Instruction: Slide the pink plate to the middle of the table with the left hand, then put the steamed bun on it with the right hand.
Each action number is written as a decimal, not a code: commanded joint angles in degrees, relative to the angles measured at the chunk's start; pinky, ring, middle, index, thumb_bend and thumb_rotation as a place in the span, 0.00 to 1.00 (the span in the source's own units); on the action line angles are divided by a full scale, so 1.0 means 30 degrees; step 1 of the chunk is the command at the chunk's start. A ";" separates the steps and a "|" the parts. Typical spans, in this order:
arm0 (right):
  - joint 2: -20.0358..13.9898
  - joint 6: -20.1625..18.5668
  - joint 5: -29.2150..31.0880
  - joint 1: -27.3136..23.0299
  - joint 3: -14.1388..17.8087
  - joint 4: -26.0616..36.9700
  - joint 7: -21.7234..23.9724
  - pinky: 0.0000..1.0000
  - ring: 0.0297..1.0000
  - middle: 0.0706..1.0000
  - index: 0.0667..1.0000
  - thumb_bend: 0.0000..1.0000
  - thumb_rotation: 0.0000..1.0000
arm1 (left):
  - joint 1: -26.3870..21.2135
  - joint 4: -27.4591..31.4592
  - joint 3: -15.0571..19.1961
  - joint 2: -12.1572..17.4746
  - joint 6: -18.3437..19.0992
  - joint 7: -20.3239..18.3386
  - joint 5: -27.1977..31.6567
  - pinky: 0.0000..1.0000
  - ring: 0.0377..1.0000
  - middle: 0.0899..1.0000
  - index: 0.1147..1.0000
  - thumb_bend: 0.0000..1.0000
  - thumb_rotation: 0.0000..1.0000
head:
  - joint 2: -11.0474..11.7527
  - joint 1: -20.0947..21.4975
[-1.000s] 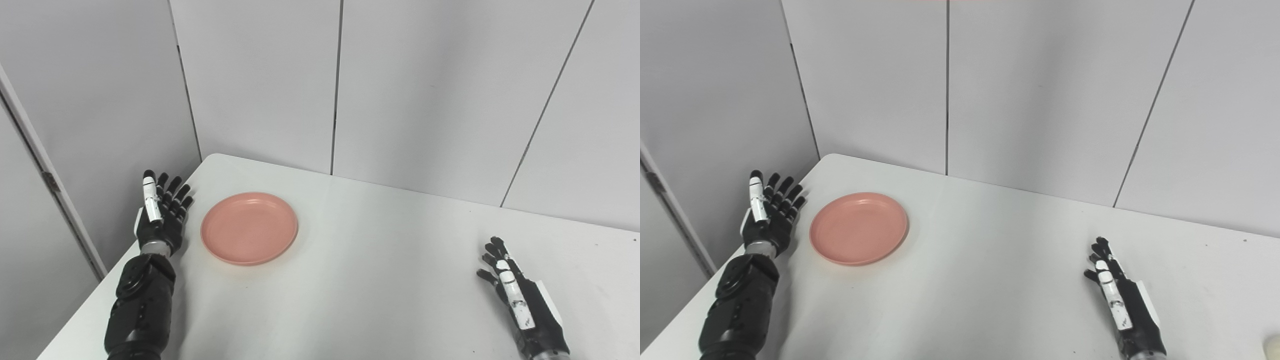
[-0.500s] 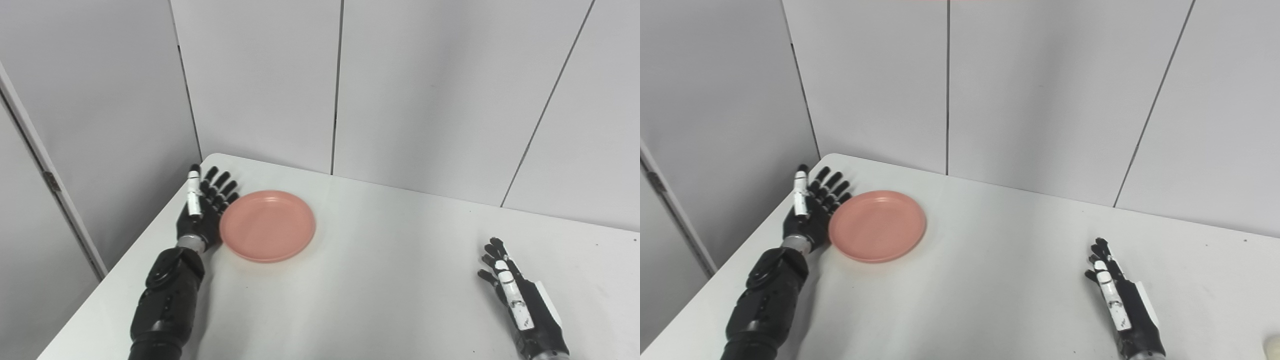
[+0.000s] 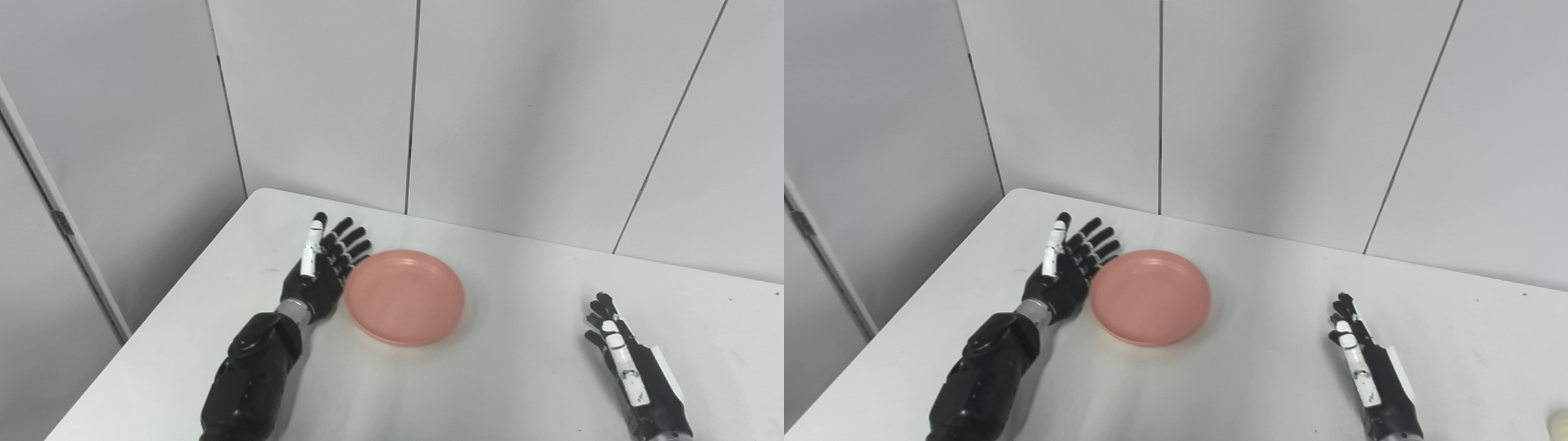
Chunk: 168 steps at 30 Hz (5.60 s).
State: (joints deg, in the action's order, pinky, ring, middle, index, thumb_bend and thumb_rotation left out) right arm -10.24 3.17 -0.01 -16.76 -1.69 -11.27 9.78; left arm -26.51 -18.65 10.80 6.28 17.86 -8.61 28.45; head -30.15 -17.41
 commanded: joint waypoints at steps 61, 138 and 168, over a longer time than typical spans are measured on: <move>-0.1352 -0.1756 -1.0252 -0.1639 0.0432 0.6103 -0.5344 0.68 0.76 0.81 0.86 0.86 0.90 | 0.3118 0.2398 -0.2761 -0.1140 0.2261 -0.3085 -0.0347 0.93 0.92 0.93 0.93 0.57 1.00 | 0.0123 1.1120; -1.1033 -1.0028 -1.2201 -0.0326 0.2557 0.4771 0.5726 0.70 0.81 0.85 0.86 1.00 0.46 | 0.2223 -0.2110 -0.1110 0.1739 0.0276 -0.6100 -0.0104 0.84 0.83 0.83 0.82 0.64 0.82 | -0.0225 1.5863; -1.1220 -1.0008 -1.4173 -0.0466 0.1835 0.3640 0.6360 0.69 0.79 0.81 0.80 1.00 0.38 | 0.2597 -0.1022 -0.1258 0.2212 0.0934 -0.5883 0.0298 0.82 0.82 0.83 0.82 0.64 0.81 | -0.0725 1.6038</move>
State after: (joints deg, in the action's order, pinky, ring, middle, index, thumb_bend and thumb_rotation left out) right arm -41.76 -26.77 -41.52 -16.01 3.57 -1.14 29.89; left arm -21.43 -19.55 7.39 11.77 16.59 -28.22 31.07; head -32.26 30.76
